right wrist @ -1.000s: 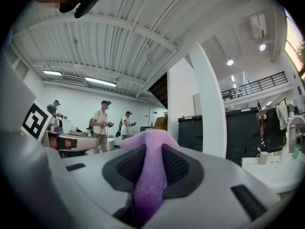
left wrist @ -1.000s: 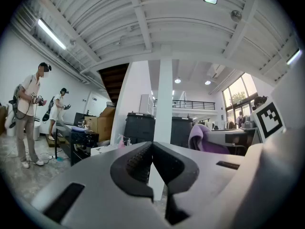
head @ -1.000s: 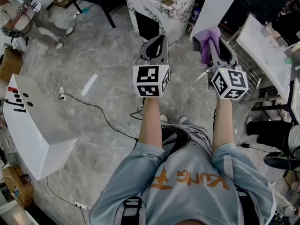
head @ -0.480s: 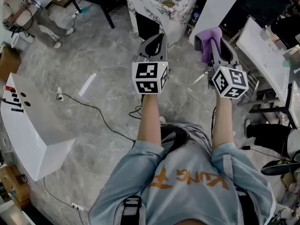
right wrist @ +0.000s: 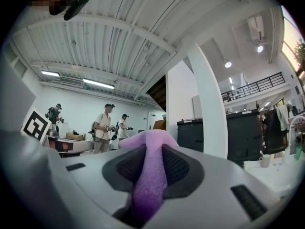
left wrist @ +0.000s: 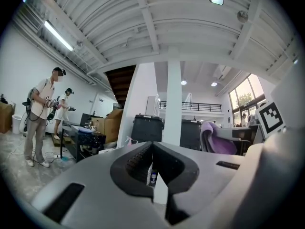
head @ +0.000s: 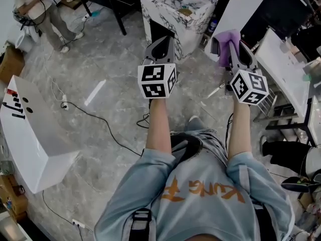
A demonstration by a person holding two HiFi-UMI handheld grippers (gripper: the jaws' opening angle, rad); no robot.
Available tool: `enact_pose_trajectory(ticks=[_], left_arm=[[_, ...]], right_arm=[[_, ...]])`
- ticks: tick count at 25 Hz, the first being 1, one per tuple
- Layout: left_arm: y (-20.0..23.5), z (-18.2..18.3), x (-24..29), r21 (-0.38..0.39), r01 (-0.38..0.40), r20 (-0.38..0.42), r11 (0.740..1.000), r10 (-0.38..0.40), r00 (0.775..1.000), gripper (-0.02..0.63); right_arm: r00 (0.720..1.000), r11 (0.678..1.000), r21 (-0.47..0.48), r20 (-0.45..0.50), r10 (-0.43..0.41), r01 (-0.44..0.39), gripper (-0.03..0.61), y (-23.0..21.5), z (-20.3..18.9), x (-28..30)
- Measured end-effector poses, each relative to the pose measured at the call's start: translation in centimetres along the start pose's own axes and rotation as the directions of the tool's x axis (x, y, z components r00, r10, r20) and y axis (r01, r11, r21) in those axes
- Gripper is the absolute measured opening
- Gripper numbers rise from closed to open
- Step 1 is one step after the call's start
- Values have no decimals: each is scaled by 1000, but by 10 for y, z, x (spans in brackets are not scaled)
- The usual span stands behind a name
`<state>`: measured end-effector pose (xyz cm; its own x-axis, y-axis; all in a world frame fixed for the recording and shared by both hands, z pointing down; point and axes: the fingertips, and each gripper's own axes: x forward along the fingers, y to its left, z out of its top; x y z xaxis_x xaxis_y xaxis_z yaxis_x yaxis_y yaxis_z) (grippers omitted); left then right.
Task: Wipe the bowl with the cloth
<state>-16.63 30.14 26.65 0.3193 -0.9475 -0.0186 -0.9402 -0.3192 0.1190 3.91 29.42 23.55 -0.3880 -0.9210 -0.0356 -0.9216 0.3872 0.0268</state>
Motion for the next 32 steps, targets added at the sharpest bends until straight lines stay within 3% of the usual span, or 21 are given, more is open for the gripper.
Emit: enact_pose_trajectory(ticks=[5, 10, 18, 24, 32], left_arm=[[-4, 10, 17, -1, 14, 23, 1000, -14, 1000, 23], [-10, 33, 35, 56, 48, 69, 997, -52, 996, 23], [13, 68, 70, 95, 0, 137, 995, -13, 991, 23], [32, 45, 118, 123, -21, 73, 992, 12, 997, 23], [70, -11, 208, 64, -69, -43, 996, 72, 996, 23]], right_arm=[[999, 1000, 11, 27, -20, 20, 112, -16, 7, 6], [996, 1000, 1, 83, -14, 14, 112, -27, 30, 23], [991, 1000, 7, 135, 24, -25, 112, -37, 42, 78], [993, 997, 83, 121, -14, 4, 112, -78, 18, 133], [999, 992, 128, 31, 5, -9, 111, -123, -34, 222]])
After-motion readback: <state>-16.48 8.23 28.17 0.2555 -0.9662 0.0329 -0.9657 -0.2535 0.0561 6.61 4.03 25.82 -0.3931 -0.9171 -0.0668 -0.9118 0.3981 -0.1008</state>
